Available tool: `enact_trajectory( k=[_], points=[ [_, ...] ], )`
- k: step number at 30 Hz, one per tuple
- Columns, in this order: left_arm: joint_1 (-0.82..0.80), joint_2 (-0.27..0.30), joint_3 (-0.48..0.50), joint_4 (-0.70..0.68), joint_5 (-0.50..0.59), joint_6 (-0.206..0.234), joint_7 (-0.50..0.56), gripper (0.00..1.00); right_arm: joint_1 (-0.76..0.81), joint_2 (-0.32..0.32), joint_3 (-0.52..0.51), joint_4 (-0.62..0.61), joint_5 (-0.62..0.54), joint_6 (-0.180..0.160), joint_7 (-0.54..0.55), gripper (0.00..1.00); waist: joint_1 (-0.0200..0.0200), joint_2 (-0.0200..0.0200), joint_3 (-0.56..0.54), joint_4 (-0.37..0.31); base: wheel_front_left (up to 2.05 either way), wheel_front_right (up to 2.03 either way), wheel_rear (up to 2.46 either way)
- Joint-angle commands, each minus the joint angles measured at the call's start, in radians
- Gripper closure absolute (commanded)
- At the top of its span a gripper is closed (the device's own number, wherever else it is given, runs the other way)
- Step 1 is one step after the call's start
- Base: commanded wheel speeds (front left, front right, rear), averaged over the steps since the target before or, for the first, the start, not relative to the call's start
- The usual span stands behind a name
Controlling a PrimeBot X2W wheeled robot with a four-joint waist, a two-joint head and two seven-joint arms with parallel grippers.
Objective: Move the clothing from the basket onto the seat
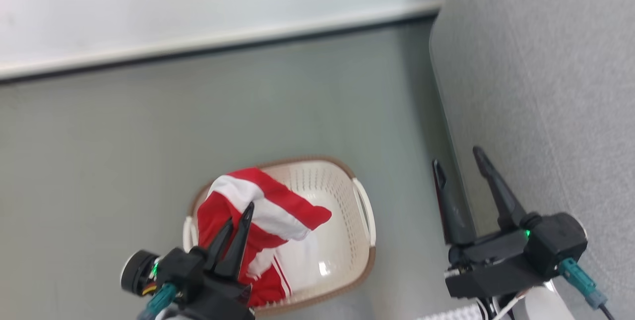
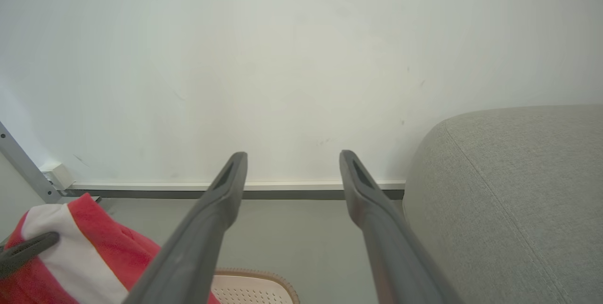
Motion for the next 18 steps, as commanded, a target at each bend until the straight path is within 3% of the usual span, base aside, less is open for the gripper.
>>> enact_trajectory(
  k=[1,18],
  points=[
    [0.038,-0.006,0.016,-0.022,-0.001,-0.004,-0.005,1.0,0.025,-0.01,0.007,0.004,0.005,0.0,-0.002,0.0,0.0003,0.0002,-0.147,0.054,0.0,0.0,0.0],
    [0.194,-0.053,0.188,-0.24,0.039,-0.06,-0.005,1.0,0.155,-0.032,0.088,0.046,0.063,0.0,-0.002,0.0,0.0003,0.0002,-0.368,0.038,0.0,0.0,0.0]
  ],
)
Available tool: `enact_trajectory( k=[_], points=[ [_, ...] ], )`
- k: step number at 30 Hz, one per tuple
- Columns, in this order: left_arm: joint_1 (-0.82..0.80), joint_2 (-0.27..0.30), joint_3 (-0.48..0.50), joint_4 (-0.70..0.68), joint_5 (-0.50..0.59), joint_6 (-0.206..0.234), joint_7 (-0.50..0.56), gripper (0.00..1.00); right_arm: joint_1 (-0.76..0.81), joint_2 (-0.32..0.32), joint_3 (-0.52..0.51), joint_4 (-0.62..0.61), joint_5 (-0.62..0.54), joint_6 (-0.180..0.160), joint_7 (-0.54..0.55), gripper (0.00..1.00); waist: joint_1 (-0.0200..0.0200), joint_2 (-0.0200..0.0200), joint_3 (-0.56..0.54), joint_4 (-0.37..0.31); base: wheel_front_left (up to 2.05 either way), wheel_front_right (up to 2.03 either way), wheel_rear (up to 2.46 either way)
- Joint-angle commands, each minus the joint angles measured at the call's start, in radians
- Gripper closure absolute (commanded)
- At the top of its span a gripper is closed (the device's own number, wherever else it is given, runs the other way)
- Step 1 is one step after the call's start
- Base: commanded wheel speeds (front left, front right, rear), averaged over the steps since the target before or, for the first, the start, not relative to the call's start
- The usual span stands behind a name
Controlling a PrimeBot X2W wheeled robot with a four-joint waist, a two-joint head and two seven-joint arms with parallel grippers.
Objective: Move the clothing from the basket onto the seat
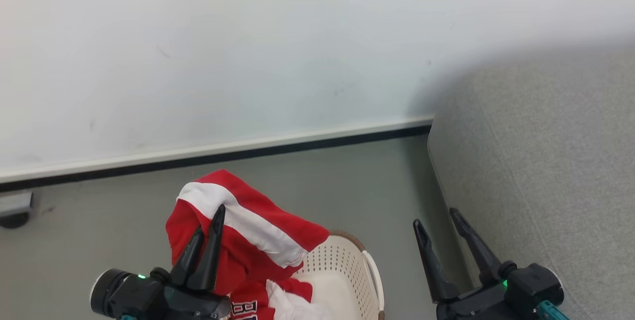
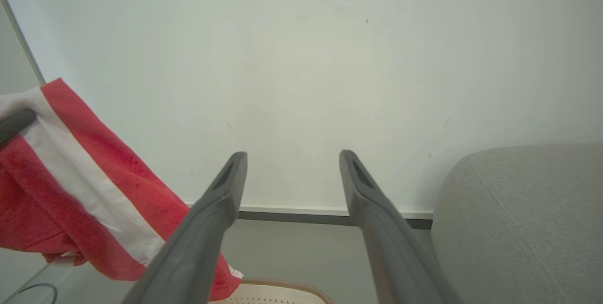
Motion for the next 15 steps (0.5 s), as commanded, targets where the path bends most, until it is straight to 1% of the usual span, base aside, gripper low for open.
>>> enact_trajectory(
  k=[1,7,11,14,15],
  points=[
    [0.014,-0.002,0.008,-0.013,0.013,-0.008,-0.005,1.0,0.016,-0.006,0.013,0.002,0.013,0.0,-0.002,0.0,0.0003,0.0002,-0.054,-0.003,0.0,0.0,0.0],
    [-0.012,-0.001,0.017,-0.034,0.031,-0.026,-0.005,1.0,0.026,-0.011,0.028,0.002,0.032,0.0,-0.002,0.0,0.0003,0.0002,-0.071,-0.011,0.0,0.0,0.0],
    [-0.036,0.002,-0.002,-0.036,0.04,-0.035,-0.005,1.0,0.006,-0.025,0.062,-0.001,0.04,0.0,-0.002,0.0,0.0003,0.0002,-0.075,-0.022,0.0,0.0,0.0],
    [-0.056,0.011,-0.042,-0.045,0.049,-0.044,-0.005,1.0,-0.021,-0.038,0.096,-0.012,0.038,0.0,-0.002,0.0,0.0003,0.0002,-0.073,-0.031,0.0,0.0,0.0],
    [-0.056,0.011,-0.042,-0.045,0.049,-0.044,-0.005,1.0,-0.021,-0.038,0.096,-0.012,0.038,0.0,-0.002,0.0,0.0003,0.0002,-0.073,-0.031,0.0,0.0,0.0]
  ],
)
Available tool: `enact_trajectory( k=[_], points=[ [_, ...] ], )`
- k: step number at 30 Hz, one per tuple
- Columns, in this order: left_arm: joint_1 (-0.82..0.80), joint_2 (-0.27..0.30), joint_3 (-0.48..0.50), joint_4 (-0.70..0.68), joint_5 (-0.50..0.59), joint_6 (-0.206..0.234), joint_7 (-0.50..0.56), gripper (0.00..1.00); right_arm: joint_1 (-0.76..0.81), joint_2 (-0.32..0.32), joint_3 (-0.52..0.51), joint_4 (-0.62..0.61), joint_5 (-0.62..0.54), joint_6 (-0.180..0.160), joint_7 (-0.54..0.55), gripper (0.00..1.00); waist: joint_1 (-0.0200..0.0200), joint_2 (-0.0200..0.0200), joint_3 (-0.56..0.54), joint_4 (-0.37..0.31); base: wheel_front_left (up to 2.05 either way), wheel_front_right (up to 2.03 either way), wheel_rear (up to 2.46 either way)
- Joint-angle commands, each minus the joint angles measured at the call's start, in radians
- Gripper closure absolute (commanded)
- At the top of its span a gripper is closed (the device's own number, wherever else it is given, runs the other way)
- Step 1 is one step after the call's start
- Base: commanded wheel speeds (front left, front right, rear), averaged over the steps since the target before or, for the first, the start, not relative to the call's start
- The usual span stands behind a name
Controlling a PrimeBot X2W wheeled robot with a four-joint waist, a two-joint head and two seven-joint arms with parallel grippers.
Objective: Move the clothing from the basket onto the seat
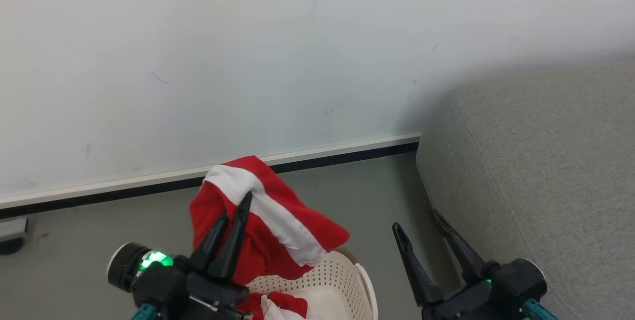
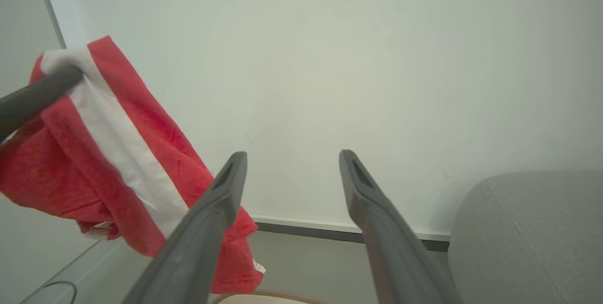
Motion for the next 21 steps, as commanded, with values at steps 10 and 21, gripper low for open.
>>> enact_trajectory(
  k=[10,21],
  points=[
    [-0.119,0.025,-0.204,0.017,-0.012,-0.008,-0.005,1.0,-0.104,-0.063,0.128,-0.043,0.039,0.0,-0.002,0.0,0.0,0.0001,0.018,-0.021,0.0,0.0,0.0],
    [-0.231,0.047,-0.396,0.023,-0.035,-0.009,-0.005,1.0,-0.155,-0.097,0.209,-0.028,0.097,0.0,-0.002,0.0,0.0,0.0001,0.021,-0.036,0.0,0.0,0.0]
  ],
)
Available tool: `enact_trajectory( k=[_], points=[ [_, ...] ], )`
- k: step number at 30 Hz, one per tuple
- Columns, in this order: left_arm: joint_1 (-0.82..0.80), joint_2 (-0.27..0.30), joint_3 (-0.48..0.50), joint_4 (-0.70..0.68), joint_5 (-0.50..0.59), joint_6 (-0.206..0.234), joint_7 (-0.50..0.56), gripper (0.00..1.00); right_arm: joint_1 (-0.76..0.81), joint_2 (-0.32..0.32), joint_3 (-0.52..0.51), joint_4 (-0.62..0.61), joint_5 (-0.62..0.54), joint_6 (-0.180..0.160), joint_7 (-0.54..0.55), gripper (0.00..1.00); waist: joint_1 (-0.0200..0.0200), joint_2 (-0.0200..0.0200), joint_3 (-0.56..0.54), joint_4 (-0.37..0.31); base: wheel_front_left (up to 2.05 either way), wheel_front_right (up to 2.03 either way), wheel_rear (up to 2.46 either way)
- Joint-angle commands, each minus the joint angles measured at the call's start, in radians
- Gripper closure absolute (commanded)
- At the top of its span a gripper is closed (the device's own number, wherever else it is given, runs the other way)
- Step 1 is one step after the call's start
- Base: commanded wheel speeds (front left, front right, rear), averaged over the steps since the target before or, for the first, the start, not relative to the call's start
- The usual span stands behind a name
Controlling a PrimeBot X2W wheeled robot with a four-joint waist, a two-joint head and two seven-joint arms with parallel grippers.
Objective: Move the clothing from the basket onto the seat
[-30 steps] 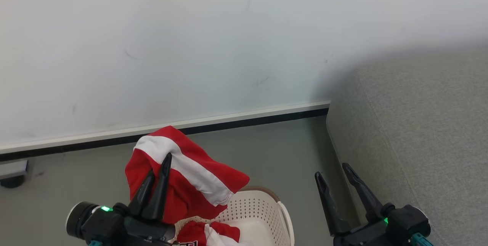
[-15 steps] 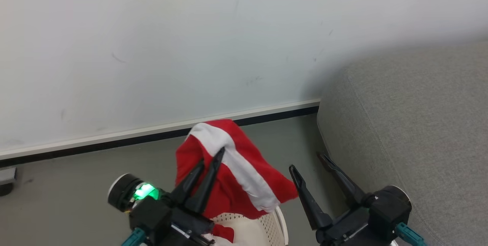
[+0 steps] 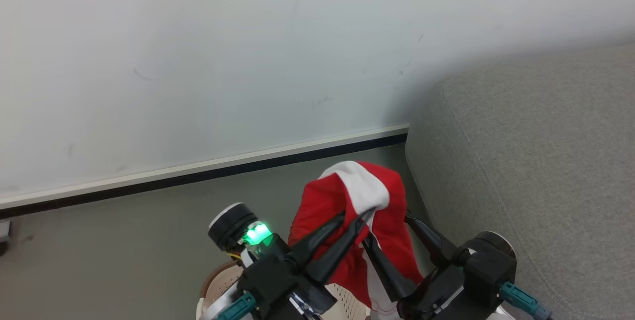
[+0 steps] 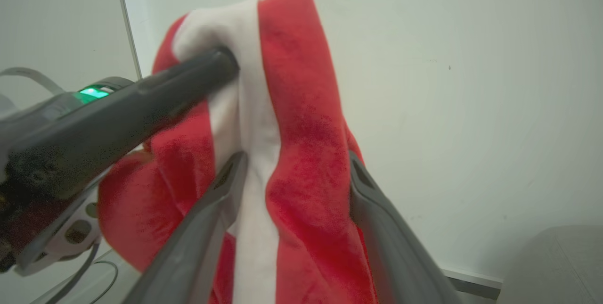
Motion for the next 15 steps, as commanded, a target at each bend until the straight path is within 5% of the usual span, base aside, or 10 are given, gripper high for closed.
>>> enact_trajectory(
  k=[1,7,9,10,15],
  points=[
    [-0.016,0.007,-0.01,-0.005,-0.013,0.0,-0.005,1.0,-0.01,-0.006,0.003,0.001,0.006,0.0,-0.002,0.0,0.0,0.0,0.0,0.0,0.0,0.0,0.0],
    [-0.037,0.028,-0.066,-0.008,-0.016,0.0,-0.005,1.0,-0.02,-0.019,0.034,0.013,0.022,0.0,-0.002,0.04,0.0,0.0,-0.002,-0.002,0.0,0.0,0.0],
    [-0.04,0.035,-0.077,-0.005,-0.021,0.0,-0.005,1.0,-0.021,-0.022,0.042,0.015,0.024,0.0,-0.002,0.85,0.0,0.0,-0.002,-0.002,0.0,0.0,0.0],
    [-0.04,0.036,-0.08,-0.005,-0.024,0.0,-0.005,1.0,-0.022,-0.021,0.043,0.013,0.026,0.0,-0.002,1.0,0.0,0.0,-0.001,-0.002,0.0,0.0,0.0],
    [-0.019,0.031,-0.065,0.013,-0.038,0.0,-0.005,1.0,-0.025,-0.015,0.033,0.002,0.032,0.0,-0.002,1.0,0.0,0.0,0.001,0.0,0.0,0.0,0.0]
  ],
)
